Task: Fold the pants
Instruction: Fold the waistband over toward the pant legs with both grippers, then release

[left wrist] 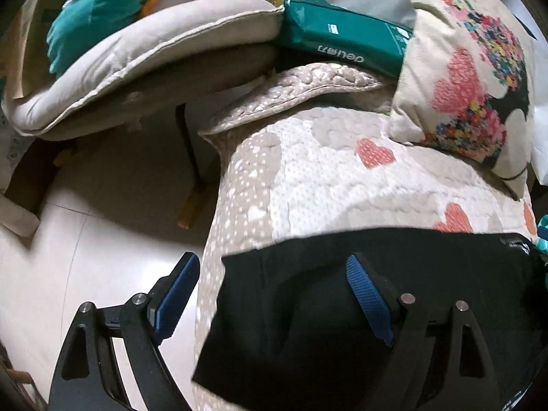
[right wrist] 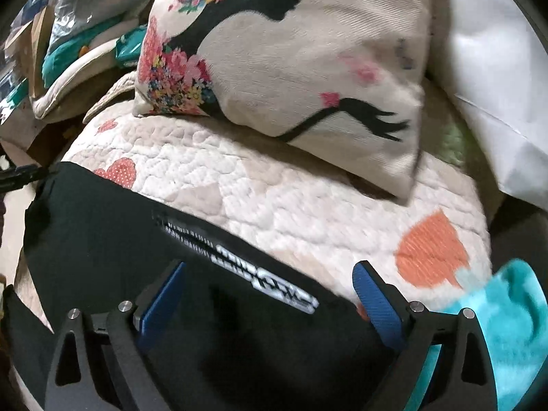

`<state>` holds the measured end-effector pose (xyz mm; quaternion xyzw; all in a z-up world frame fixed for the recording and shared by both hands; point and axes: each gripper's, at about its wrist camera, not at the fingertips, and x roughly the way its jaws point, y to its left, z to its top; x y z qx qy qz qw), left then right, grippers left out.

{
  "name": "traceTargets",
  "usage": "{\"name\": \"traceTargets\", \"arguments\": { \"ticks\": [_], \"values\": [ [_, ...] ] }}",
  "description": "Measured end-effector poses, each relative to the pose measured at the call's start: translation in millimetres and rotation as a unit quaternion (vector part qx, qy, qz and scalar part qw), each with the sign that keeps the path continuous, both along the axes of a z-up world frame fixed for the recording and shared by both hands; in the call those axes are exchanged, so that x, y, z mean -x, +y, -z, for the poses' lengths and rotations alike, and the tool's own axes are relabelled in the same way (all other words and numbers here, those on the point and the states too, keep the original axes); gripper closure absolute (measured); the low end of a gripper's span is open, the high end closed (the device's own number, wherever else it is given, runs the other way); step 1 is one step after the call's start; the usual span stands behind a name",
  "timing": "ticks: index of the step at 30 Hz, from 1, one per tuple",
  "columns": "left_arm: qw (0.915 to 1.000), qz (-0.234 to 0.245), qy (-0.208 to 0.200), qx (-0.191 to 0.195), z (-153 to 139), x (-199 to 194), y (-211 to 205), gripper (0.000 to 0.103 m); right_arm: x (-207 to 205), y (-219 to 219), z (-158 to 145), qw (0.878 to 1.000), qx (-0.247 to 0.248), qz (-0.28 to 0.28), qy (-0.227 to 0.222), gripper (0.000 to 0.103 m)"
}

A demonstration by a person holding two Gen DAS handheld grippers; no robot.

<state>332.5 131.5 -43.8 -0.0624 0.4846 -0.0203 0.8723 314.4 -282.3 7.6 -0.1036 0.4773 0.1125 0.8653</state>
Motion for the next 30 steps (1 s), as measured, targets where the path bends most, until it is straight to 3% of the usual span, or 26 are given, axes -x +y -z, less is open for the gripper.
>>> {"name": "traceTargets", "arguments": {
  "ticks": [4, 8, 10, 11, 12, 13, 15, 16, 19, 20, 22, 30],
  "values": [
    [0.9996, 0.02, 0.016, 0.008, 18, -19, 0, 0.016, -18, 6, 16, 0.999, -0.02, -0.017, 0.03, 0.005],
    [0.9986, 0.031, 0.018, 0.039, 25, -23, 3, 0.016, -28, 11, 35, 0.997, -0.032, -0.032, 0.058, 0.005],
    [0.9958, 0.051, 0.021, 0.073, 25, -21, 5, 0.043, -28, 12, 37, 0.997, -0.039, -0.035, 0.059, 0.006],
    [0.9952, 0.054, 0.021, 0.079, 23, -18, 6, 0.047, -28, 13, 36, 0.997, -0.043, -0.038, 0.06, 0.013],
    [0.995, 0.061, 0.019, 0.077, 21, -16, 5, 0.064, -25, 15, 34, 0.996, -0.049, -0.046, 0.062, 0.02],
    [0.9946, 0.071, 0.017, 0.074, 18, -13, 2, 0.074, -24, 16, 33, 0.996, -0.05, -0.05, 0.062, 0.025],
    [0.9944, 0.08, 0.016, 0.067, 12, -8, -2, 0.084, -21, 19, 29, 0.993, -0.071, -0.062, 0.073, 0.054],
    [0.9949, 0.081, 0.013, 0.059, 9, -6, -5, 0.085, -20, 19, 27, 0.993, -0.071, -0.06, 0.073, 0.057],
    [0.9962, 0.081, 0.004, 0.033, 0, 2, -13, 0.086, -17, 14, 19, 0.994, -0.071, -0.049, 0.068, 0.079],
    [0.9964, 0.08, 0.001, 0.027, -3, 4, -13, 0.086, -16, 12, 16, 0.994, -0.073, -0.044, 0.065, 0.091],
    [0.9968, 0.079, -0.006, 0.016, -10, 11, -16, 0.086, -11, 8, 7, 0.993, -0.09, -0.038, 0.067, 0.092],
    [0.9967, 0.068, -0.045, -0.001, -55, 60, -17, 0.086, 37, 20, -17, 0.996, -0.072, -0.038, 0.041, 0.098]
  ]
}}
